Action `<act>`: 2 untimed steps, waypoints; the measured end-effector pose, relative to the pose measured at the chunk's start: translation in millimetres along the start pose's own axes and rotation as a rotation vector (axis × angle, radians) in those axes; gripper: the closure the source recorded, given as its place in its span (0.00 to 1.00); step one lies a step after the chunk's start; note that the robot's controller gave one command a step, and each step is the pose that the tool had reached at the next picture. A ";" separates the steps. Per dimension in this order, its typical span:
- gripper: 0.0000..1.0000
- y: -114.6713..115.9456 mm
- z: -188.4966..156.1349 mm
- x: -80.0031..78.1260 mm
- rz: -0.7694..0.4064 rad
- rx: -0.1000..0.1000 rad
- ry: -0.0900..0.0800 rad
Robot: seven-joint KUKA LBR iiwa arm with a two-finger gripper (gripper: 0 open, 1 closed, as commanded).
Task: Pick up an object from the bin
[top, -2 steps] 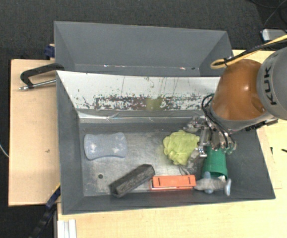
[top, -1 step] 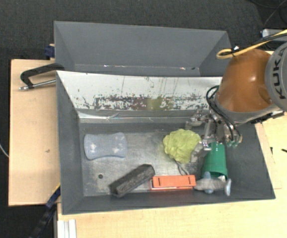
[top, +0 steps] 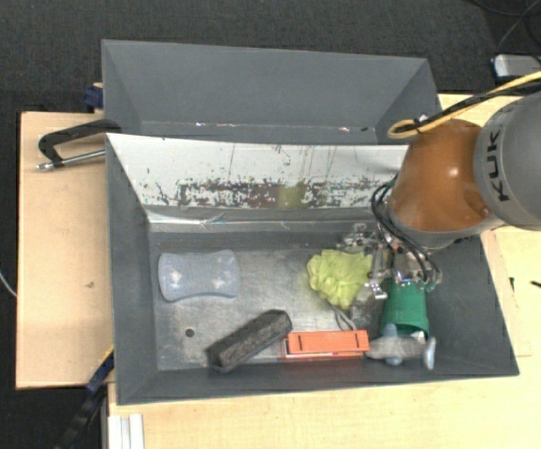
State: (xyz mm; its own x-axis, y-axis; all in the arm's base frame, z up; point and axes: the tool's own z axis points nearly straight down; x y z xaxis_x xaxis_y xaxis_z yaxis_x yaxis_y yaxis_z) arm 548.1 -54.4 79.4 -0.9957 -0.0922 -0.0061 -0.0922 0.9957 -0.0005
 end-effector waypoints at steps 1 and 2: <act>1.00 -0.4 16.3 -9.2 -0.042 0.002 -0.008; 1.00 -0.4 15.0 -9.3 -0.048 0.003 -0.009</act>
Offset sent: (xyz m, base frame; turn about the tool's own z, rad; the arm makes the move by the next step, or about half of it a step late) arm 0.0000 0.0000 0.0000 0.0000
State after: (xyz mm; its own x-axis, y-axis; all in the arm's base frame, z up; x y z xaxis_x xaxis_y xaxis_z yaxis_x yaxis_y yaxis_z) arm 557.5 -53.9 64.5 -0.9901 -0.1395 -0.0154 -0.1394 0.9902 -0.0037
